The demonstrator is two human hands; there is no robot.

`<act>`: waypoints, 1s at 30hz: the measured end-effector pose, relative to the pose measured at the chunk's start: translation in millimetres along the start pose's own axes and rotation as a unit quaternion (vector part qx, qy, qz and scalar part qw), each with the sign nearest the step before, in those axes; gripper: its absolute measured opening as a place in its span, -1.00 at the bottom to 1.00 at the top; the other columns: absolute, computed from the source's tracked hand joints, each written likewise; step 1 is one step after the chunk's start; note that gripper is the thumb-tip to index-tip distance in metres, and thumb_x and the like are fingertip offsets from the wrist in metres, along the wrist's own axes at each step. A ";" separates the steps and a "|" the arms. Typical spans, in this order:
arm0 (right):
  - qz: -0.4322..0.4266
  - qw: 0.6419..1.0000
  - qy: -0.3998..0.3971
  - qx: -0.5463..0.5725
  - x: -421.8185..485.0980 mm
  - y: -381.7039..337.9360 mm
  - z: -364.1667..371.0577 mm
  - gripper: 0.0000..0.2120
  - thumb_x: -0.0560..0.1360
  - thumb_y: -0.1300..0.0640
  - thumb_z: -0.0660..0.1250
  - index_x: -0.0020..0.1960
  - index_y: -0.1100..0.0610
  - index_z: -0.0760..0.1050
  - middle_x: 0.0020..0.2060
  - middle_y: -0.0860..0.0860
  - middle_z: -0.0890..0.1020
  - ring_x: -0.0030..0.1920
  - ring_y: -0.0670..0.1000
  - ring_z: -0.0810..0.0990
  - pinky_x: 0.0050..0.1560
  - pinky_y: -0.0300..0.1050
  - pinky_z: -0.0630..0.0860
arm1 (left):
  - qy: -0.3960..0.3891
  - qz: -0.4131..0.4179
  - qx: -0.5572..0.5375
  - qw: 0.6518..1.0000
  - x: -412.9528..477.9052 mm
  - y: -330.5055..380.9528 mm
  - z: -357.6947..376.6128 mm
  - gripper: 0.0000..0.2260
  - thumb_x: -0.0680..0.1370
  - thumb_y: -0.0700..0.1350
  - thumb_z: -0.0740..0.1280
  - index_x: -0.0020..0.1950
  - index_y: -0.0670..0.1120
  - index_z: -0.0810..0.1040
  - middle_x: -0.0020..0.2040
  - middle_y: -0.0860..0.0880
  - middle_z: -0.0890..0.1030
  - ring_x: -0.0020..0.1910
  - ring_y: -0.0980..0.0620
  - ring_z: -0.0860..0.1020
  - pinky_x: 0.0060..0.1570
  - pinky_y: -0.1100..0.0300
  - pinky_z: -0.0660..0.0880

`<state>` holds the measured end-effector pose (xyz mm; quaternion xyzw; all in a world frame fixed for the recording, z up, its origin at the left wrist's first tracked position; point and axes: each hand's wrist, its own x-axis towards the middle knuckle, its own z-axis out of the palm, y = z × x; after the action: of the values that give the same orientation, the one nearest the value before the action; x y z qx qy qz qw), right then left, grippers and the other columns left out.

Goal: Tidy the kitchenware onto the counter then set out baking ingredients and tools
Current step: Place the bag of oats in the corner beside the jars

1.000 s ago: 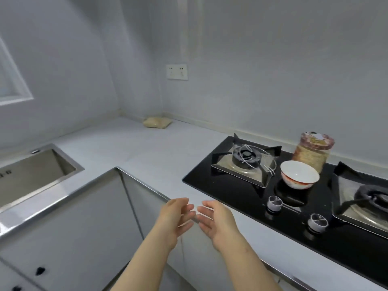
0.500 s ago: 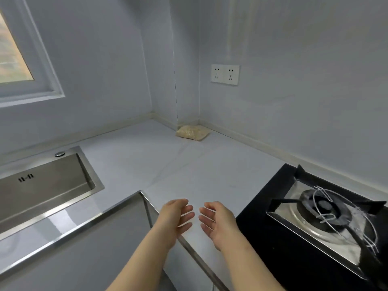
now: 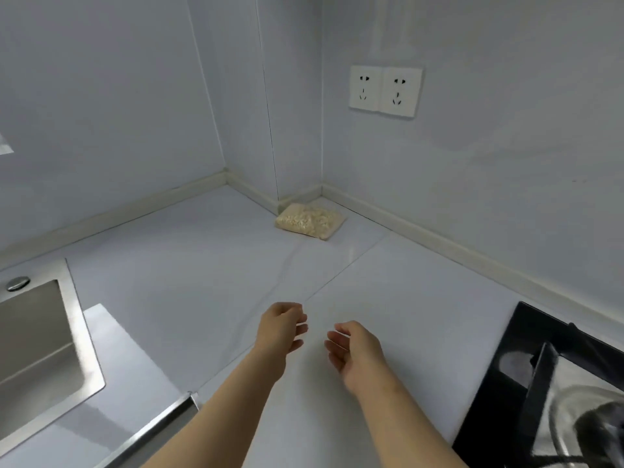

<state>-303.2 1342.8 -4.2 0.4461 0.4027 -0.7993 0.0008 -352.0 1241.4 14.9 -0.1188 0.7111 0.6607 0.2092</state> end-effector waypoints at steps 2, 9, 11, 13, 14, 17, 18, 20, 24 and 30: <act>-0.003 1.000 0.019 0.022 25.0 -8.7 13.3 -0.86 0.53 0.24 0.17 -0.18 0.19 0.44 -0.29 0.09 0.55 -0.32 0.02 0.50 -0.30 -0.17 0.39 | -0.007 0.009 0.018 1.000 28.1 4.1 1.4 -0.90 0.57 -0.23 0.19 0.04 -0.12 0.48 -0.14 -0.04 0.55 -0.20 0.05 0.53 -0.18 0.19 0.46; -0.030 0.992 0.089 0.079 107.3 -42.3 67.0 -0.84 0.54 0.26 0.16 -0.22 0.19 0.41 -0.31 0.08 0.49 -0.33 0.02 0.48 -0.31 -0.18 0.39 | -0.036 0.088 0.199 0.975 134.9 26.3 0.2 -0.82 0.54 -0.20 0.20 0.11 -0.08 0.51 -0.04 -0.02 0.56 -0.08 0.01 0.50 -0.08 0.15 0.44; -0.037 0.991 0.100 0.075 116.8 -55.4 75.8 -0.80 0.54 0.26 0.16 -0.25 0.17 0.39 -0.33 0.07 0.47 -0.35 0.00 0.45 -0.34 -0.21 0.35 | -0.041 0.134 0.257 0.956 148.8 33.5 2.7 -0.77 0.55 -0.20 0.20 0.18 -0.06 0.49 0.10 -0.01 0.54 0.03 0.02 0.49 0.00 0.17 0.44; -0.036 0.990 0.118 0.070 137.7 -70.2 89.2 -0.81 0.54 0.24 0.17 -0.25 0.17 0.39 -0.34 0.06 0.46 -0.35 0.00 0.45 -0.35 -0.21 0.33 | -0.050 0.185 0.313 0.930 176.0 43.8 9.2 -0.72 0.55 -0.20 0.21 0.26 -0.07 0.45 0.24 -0.03 0.48 0.15 0.00 0.48 0.11 0.15 0.43; -0.037 0.989 0.128 0.062 146.3 -76.1 93.7 -0.80 0.54 0.22 0.17 -0.26 0.17 0.40 -0.34 0.05 0.47 -0.36 0.00 0.45 -0.34 -0.20 0.33 | -0.050 0.211 0.338 0.916 186.1 49.7 12.9 -0.69 0.55 -0.20 0.21 0.29 -0.07 0.43 0.29 -0.04 0.44 0.21 -0.01 0.45 0.14 0.15 0.40; -0.035 0.988 0.148 0.030 173.9 -94.5 106.5 -0.77 0.52 0.21 0.18 -0.31 0.18 0.41 -0.35 0.05 0.49 -0.36 0.02 0.46 -0.31 -0.16 0.33 | -0.049 0.294 0.423 0.856 220.7 68.2 28.8 -0.63 0.55 -0.16 0.22 0.37 -0.05 0.35 0.41 -0.04 0.31 0.38 -0.04 0.26 0.28 0.14 0.27; -0.033 0.988 0.150 0.024 179.2 -99.0 107.8 -0.77 0.52 0.20 0.17 -0.31 0.18 0.41 -0.35 0.05 0.49 -0.35 0.01 0.46 -0.31 -0.15 0.32 | -0.050 0.319 0.462 0.826 229.0 73.1 33.6 -0.59 0.55 -0.15 0.21 0.41 -0.03 0.30 0.46 -0.05 0.24 0.44 -0.06 0.17 0.35 0.12 0.19; -0.036 0.988 0.146 0.022 187.8 -108.6 109.5 -0.78 0.54 0.21 0.16 -0.27 0.18 0.41 -0.32 0.04 0.50 -0.35 -0.01 0.48 -0.32 -0.18 0.30 | -0.059 0.349 0.542 0.762 247.8 79.5 44.2 -0.49 0.54 -0.11 0.21 0.47 0.02 0.17 0.54 -0.05 0.03 0.53 -0.08 -0.06 0.46 0.01 -0.03; -0.031 0.991 0.132 0.022 196.7 -114.1 106.7 -0.87 0.56 0.23 0.12 -0.11 0.20 0.41 -0.24 0.04 0.51 -0.31 -0.04 0.53 -0.33 -0.17 0.24 | -0.080 0.355 0.657 0.660 280.6 87.3 60.9 -0.37 0.53 0.00 0.21 0.53 0.09 -0.03 0.55 0.02 -0.18 0.50 -0.17 -0.30 0.42 -0.18 -0.30; -0.051 0.990 0.134 0.014 198.8 -110.2 106.8 -0.87 0.55 0.26 0.12 -0.09 0.21 0.43 -0.13 0.09 0.53 -0.30 -0.04 0.55 -0.30 -0.22 0.27 | -0.071 0.355 0.666 0.652 289.8 90.5 73.4 -0.55 0.57 0.02 0.16 0.46 0.16 0.21 0.53 0.07 0.08 0.51 -0.20 -0.19 0.36 -0.29 -0.32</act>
<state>-538.7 1419.6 -45.6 0.5283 0.4103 -0.7366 -0.0998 -638.2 1354.1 -39.1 0.3614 0.9310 0.0397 0.0311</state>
